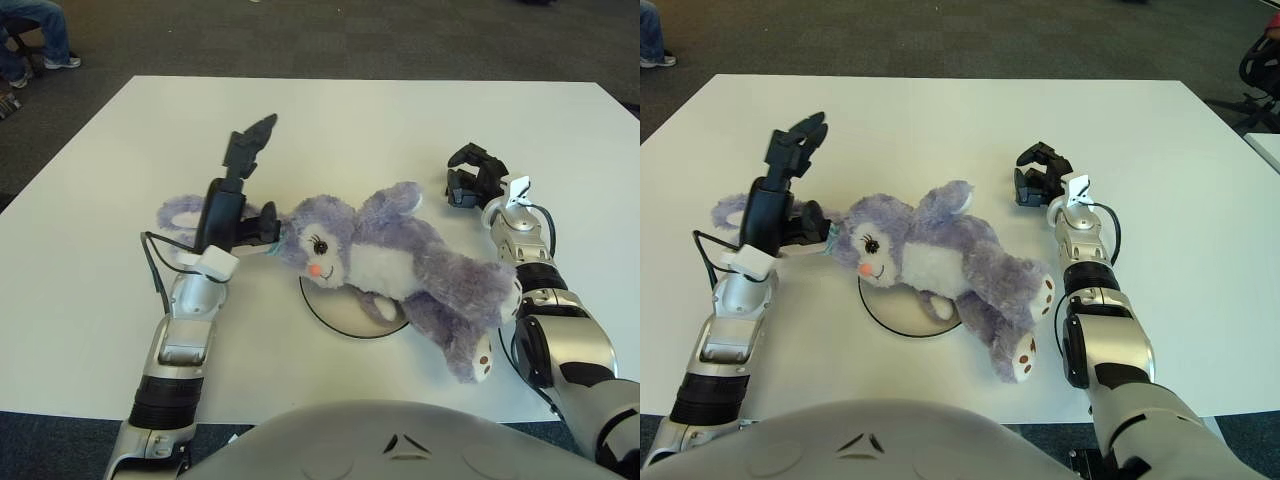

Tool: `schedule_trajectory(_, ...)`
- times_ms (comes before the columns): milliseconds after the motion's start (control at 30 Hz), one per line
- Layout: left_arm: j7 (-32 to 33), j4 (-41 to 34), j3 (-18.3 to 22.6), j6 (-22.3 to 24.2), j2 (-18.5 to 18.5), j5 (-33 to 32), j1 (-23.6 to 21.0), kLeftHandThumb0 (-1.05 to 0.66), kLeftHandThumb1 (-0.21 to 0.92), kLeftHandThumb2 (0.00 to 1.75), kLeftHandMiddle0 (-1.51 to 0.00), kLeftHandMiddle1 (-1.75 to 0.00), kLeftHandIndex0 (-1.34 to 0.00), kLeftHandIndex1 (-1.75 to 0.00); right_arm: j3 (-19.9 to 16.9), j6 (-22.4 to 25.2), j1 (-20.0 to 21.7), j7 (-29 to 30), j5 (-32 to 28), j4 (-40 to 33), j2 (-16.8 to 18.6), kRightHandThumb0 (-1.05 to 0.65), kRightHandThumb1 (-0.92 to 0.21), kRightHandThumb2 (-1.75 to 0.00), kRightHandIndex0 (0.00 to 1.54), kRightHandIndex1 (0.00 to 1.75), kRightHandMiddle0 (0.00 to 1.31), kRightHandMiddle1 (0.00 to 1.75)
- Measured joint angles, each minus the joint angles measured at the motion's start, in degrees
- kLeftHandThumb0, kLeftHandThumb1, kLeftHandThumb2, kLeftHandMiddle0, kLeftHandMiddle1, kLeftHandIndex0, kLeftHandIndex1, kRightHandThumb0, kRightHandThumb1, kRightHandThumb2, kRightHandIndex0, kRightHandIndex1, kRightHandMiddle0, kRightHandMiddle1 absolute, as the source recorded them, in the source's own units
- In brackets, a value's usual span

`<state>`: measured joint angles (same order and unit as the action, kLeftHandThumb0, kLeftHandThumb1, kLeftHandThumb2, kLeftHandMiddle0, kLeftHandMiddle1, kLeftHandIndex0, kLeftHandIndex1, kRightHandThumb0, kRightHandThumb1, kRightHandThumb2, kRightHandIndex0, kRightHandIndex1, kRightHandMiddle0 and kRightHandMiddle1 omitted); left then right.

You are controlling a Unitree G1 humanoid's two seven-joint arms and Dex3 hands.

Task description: Put the doll into the plate.

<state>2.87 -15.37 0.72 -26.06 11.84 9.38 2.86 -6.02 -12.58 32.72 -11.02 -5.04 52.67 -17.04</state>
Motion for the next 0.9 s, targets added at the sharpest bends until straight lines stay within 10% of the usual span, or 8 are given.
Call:
schedule_trajectory(667,4.54,9.81,12.11,1.52,1.90,0.19,-7.27,-0.79,0.92,1.08,-0.58,-0.27,-0.02,-1.08,-0.02,-1.07,0.38,-0.49,0.00,1.35,-0.26,-0.01,-0.21,-1.42,0.68,1.75,0.51,1.67)
schedule_trajectory(900,6.23,12.76,13.33,0.93,1.81,0.36,-9.78,-0.68,0.92,1.06,-0.75,-1.18,-0.25,-1.29,-0.14,-1.15,0.53,-0.50,0.00,1.74,-0.29,-0.01,-0.22,-1.39,0.67,1.75,0.53,1.61)
